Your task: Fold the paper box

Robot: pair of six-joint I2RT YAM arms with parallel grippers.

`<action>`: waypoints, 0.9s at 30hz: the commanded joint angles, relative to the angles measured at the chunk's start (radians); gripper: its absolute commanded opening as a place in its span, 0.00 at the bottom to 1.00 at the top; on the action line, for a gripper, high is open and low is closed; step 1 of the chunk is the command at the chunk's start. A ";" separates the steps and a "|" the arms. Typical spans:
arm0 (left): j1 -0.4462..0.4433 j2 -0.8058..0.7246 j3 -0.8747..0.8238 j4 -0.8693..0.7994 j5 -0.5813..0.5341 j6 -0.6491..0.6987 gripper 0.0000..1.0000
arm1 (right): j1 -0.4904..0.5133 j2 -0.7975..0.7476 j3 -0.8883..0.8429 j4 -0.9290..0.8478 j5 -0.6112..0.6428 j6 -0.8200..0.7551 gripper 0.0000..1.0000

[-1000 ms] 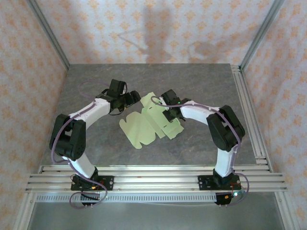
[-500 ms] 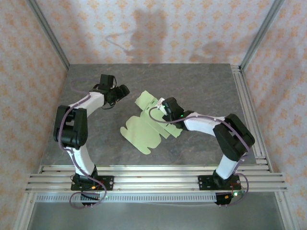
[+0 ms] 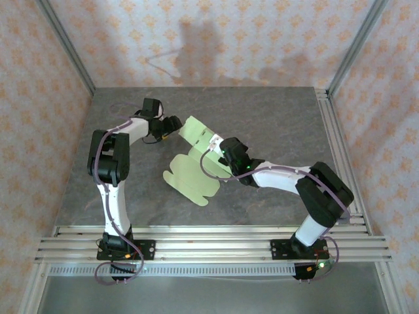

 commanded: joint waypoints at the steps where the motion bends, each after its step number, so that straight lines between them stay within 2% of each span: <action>1: -0.040 -0.075 -0.043 0.022 0.109 0.089 0.74 | 0.003 -0.009 0.013 0.007 0.027 -0.015 0.00; 10: -0.077 -0.148 -0.133 0.093 0.146 0.145 0.73 | 0.030 0.047 0.029 0.060 0.133 -0.156 0.00; 20: -0.089 -0.174 -0.225 0.159 0.119 0.157 0.72 | 0.043 0.139 0.071 0.081 0.250 -0.226 0.00; 27: -0.095 -0.212 -0.271 0.199 0.109 0.170 0.73 | 0.061 0.214 0.036 0.268 0.351 -0.362 0.00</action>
